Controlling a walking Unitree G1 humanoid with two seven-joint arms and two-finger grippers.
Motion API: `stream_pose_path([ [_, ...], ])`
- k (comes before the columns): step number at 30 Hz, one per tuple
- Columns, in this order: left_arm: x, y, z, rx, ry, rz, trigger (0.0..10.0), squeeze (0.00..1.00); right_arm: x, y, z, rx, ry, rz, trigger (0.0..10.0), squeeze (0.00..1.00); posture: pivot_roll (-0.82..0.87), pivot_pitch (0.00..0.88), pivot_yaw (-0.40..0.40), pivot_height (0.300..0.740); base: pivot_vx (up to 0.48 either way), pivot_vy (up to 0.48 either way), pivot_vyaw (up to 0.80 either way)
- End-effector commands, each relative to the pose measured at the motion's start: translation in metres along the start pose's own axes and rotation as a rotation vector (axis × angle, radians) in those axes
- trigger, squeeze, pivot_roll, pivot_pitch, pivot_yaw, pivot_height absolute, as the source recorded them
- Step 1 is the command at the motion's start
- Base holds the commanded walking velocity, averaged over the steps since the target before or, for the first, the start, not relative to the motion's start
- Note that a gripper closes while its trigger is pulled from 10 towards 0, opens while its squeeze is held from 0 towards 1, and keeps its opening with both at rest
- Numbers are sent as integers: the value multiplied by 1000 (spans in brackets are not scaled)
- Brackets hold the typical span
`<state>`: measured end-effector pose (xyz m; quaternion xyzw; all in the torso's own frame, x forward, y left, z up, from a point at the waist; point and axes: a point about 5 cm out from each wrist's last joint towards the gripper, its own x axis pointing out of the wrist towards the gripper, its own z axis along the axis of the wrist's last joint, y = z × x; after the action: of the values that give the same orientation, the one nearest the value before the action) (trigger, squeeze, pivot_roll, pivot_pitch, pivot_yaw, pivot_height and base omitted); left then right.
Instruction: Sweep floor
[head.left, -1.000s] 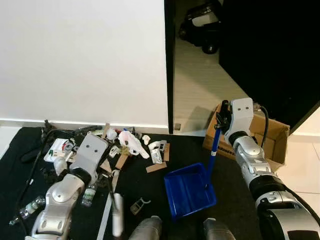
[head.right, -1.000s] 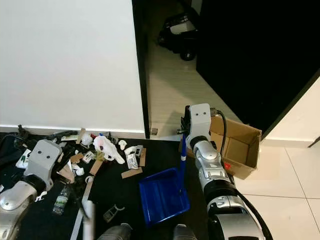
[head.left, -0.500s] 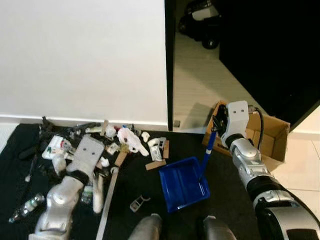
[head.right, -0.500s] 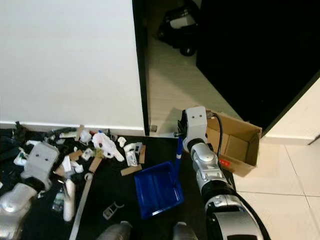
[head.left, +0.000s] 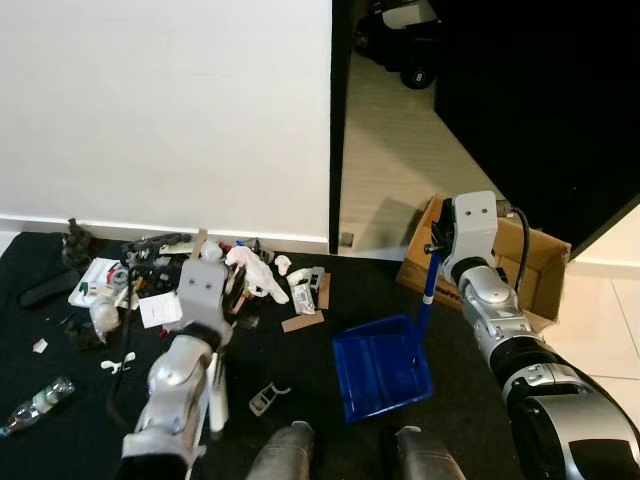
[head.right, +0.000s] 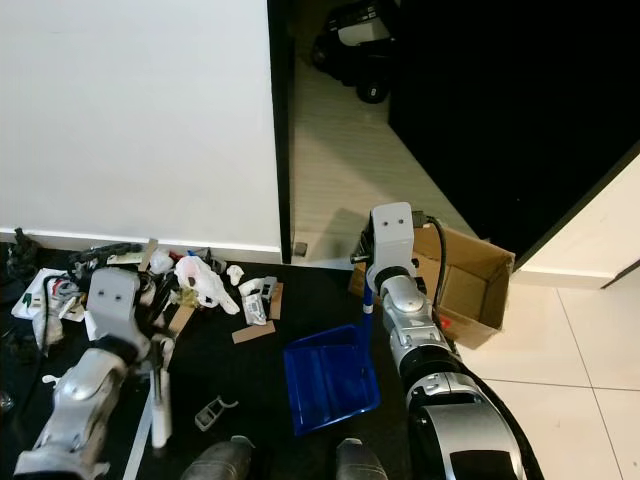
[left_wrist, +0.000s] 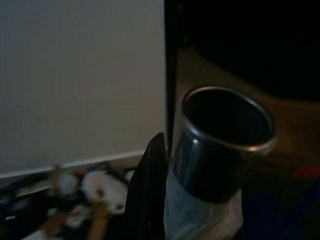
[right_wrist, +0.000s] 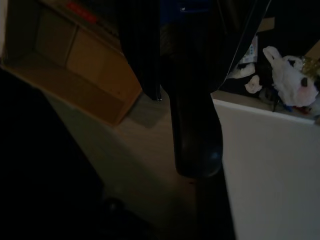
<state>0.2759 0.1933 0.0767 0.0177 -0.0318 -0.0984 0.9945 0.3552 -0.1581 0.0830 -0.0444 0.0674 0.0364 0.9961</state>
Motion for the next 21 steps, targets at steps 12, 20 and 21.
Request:
stream_pose_path([
  [12, 37, -40, 29, -279, -167, -91, 10000, 0, -1, 26, -6, 85, 9, 95, 10000, 0, 39, 120, -20, 740, 0, 0, 0],
  [20, 38, -36, 67, -238, -266, -203, 10000, 0, -1, 29, -6, 80, 4, 109, 10000, 0, 47, 113, -10, 740, 0, 0, 0],
  [21, 31, -28, 71, -160, -261, -236, 10000, 0, -2, 28, -8, 73, 12, 103, 10000, 0, 53, 113, -4, 740, 0, 0, 0],
])
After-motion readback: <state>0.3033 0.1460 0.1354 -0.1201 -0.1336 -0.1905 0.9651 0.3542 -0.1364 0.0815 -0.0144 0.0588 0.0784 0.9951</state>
